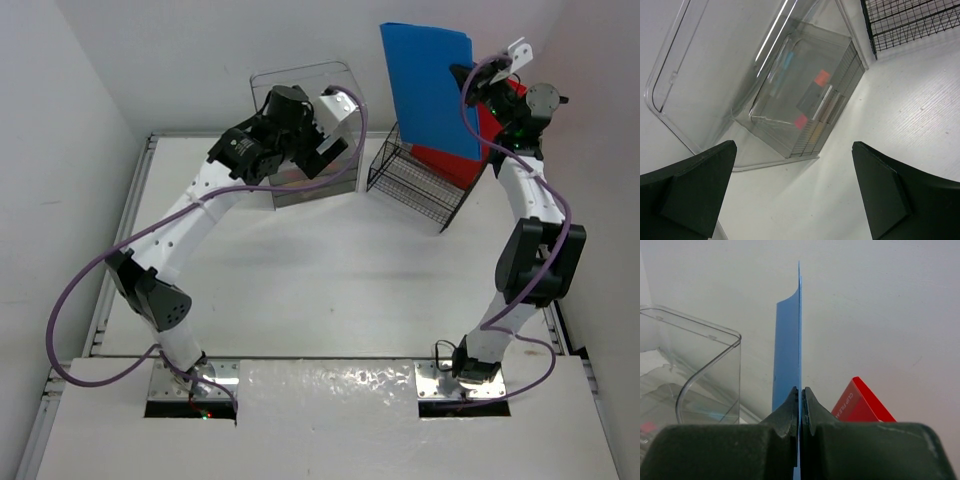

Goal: Organize the desk

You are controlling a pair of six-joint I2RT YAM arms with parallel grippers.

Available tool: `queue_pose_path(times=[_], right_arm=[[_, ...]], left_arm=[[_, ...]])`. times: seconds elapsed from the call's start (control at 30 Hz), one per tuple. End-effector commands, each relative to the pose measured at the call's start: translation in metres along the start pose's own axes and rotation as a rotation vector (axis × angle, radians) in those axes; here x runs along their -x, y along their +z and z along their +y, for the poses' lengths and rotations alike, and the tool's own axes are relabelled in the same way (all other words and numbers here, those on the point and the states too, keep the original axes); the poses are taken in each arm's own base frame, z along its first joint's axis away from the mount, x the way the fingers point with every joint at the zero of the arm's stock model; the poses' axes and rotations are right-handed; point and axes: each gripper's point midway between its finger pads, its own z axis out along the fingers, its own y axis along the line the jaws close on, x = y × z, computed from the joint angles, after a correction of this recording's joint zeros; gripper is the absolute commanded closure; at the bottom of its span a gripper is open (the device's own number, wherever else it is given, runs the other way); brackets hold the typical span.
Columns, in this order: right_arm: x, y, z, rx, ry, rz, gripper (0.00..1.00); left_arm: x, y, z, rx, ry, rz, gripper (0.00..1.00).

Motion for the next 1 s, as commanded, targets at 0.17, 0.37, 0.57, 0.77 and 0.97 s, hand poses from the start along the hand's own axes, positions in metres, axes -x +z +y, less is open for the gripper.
queue_pose_path(times=[0.17, 0.37, 0.57, 0.77, 0.97], right_arm=[[0.016, -0.004, 0.012, 0.082, -0.068, -0.189, 1.00], [0.007, -0.012, 0.006, 0.094, 0.025, -0.285, 1.00], [0.003, -0.020, 0.001, 0.049, 0.045, -0.324, 1.00], [0.012, -0.025, 0.002, 0.034, 0.017, -0.368, 1.00], [0.028, -0.030, -0.009, -0.036, 0.000, -0.453, 1.00]], left_arm=[[0.004, 0.011, 0.006, 0.024, -0.003, 0.005, 0.00], [0.003, 0.019, 0.003, 0.014, -0.005, 0.018, 0.00], [0.005, 0.023, 0.003, 0.014, -0.005, 0.022, 0.01], [0.007, 0.026, 0.002, 0.006, -0.013, 0.018, 0.00], [0.005, 0.028, 0.002, 0.004, -0.003, 0.024, 0.00]])
